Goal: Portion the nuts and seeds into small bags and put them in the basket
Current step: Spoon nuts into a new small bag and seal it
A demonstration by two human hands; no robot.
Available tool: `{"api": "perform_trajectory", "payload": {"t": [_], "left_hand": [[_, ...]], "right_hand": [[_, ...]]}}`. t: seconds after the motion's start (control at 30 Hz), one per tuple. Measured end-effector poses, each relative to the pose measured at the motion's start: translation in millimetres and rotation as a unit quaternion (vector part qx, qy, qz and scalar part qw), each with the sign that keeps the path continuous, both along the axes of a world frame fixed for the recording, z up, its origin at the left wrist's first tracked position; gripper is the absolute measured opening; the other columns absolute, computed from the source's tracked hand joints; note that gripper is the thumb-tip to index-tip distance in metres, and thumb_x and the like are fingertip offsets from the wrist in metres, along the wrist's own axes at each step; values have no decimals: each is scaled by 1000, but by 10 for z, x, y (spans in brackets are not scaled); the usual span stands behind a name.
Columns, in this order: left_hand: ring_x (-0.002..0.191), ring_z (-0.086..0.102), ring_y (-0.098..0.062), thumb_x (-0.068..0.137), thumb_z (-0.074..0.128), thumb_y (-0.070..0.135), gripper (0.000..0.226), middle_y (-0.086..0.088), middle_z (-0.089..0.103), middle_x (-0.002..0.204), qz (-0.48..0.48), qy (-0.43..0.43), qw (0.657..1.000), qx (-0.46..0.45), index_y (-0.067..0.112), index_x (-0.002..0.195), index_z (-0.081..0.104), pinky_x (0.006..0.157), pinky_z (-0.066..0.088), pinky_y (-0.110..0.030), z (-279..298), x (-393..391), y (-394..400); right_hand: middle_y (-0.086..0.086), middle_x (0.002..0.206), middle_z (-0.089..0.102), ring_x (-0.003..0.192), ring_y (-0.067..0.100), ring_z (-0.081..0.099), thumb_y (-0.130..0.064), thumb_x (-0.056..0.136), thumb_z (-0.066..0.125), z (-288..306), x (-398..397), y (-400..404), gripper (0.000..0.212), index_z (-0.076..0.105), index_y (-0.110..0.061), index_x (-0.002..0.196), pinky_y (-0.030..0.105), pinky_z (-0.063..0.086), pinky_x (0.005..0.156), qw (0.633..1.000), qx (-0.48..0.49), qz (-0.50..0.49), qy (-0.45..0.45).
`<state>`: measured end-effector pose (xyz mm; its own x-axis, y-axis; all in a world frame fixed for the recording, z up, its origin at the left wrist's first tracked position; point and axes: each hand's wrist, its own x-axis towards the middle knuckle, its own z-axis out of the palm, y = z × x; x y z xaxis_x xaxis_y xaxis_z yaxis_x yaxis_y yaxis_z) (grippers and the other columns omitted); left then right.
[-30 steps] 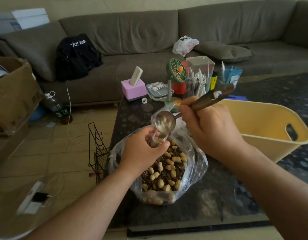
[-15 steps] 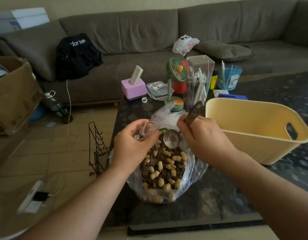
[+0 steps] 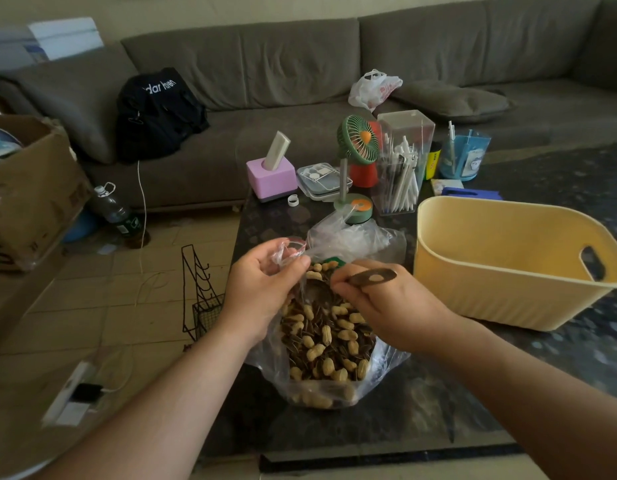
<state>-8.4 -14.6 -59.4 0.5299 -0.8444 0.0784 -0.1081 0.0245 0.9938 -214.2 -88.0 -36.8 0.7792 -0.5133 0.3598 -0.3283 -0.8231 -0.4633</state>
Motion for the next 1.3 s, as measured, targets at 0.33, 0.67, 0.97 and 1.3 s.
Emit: {"api": "perform_trajectory", "payload": {"t": [0.33, 0.67, 0.97, 1.3], "left_hand": [[103, 77, -22, 95, 79, 26, 21, 3, 82, 102, 10, 139, 990, 20, 29, 115, 79, 79, 64, -42, 19, 45, -35], [116, 72, -9, 77, 92, 35, 54, 12, 78, 120, -58, -38, 996, 56, 32, 128, 74, 107, 57, -48, -18, 124, 35], [106, 63, 15, 79, 91, 47, 57, 28, 74, 115, -76, -262, 956, 111, 42, 132, 70, 89, 49, -12, -85, -31, 29], [103, 64, 8, 79, 89, 48, 65, 21, 71, 117, -41, -333, 937, 100, 34, 138, 67, 82, 51, -8, -132, -231, -68]], "right_hand": [[-1, 78, 78, 67, 12, 75, -37, 110, 49, 13, 67, 37, 33, 71, -17, 94, 43, 64, 77, 930, 324, -171, -36], [-3, 74, 74, 66, 6, 70, -40, 108, 49, 434, -85, 6, 32, 69, -23, 89, 40, 62, 76, 945, 221, -226, -86], [-7, 74, 68, 72, 3, 64, -38, 109, 45, 734, -195, -57, 31, 65, -21, 91, 19, 49, 58, 962, 86, -231, -121], [-11, 72, 62, 63, 3, 56, -40, 106, 43, 632, -108, -18, 32, 66, -19, 100, 17, 41, 58, 987, -70, -134, -55]]}}
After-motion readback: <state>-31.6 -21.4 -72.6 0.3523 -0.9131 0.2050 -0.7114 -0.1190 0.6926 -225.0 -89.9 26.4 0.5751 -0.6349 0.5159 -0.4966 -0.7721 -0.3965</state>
